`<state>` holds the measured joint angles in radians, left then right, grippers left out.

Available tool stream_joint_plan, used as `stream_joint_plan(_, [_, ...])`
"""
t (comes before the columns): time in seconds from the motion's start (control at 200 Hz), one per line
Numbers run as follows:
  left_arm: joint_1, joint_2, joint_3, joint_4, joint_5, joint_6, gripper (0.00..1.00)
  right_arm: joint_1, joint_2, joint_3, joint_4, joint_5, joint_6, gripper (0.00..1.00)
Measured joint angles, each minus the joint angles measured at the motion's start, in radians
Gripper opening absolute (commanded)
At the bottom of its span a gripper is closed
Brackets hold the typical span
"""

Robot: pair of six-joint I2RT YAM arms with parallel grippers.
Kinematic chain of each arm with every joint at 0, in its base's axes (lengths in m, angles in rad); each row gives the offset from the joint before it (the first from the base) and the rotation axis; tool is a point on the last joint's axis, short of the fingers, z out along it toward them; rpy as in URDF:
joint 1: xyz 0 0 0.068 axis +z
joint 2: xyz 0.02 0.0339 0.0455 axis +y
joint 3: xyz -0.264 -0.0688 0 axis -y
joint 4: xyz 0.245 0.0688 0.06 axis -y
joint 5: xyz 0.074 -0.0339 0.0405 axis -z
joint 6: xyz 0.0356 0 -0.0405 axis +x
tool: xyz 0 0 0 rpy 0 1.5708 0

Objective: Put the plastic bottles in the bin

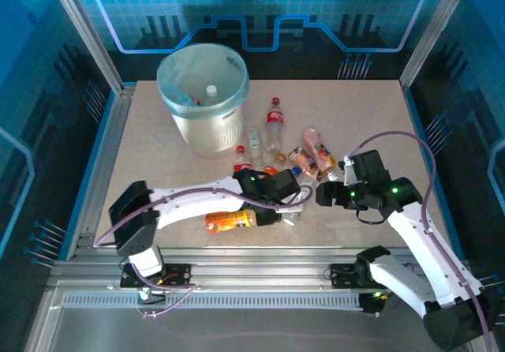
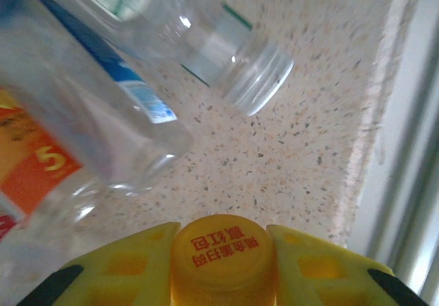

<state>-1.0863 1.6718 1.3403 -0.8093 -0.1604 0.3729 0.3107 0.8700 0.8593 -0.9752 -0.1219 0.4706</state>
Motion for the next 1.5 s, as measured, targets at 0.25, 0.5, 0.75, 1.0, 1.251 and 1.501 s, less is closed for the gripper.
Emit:
stream_joint_plan(0.25, [0.033, -0.219, 0.083, -0.058, 0.003, -0.032, 0.0, -0.003, 0.0, 0.047, 0.01, -0.022, 0.012, 0.81])
stream_joint_plan(0.5, [0.178, -0.333, 0.316, 0.012, -0.041, -0.097, 0.0, -0.003, 0.01, 0.123, 0.012, -0.039, 0.037, 0.76])
stream_joint_plan(0.75, [0.45, -0.233, 0.671, 0.131, -0.045, -0.171, 0.0, 0.121, 0.068, 0.346, 0.031, 0.003, 0.085, 0.71])
stream_joint_plan(1.0, [0.737, -0.049, 0.724, 0.412, 0.034, -0.311, 0.0, 0.37, 0.307, 0.682, 0.13, 0.11, 0.06, 0.72])
stream_joint_plan(1.251, [0.847, 0.204, 0.778, 0.583, 0.106, -0.394, 0.0, 0.423, 0.491, 0.721, 0.151, 0.118, 0.03, 0.74])
stream_joint_plan(1.501, [0.84, 0.217, 0.506, 0.824, 0.159, -0.401, 0.01, 0.422, 0.465, 0.629, 0.177, 0.118, 0.027, 0.74])
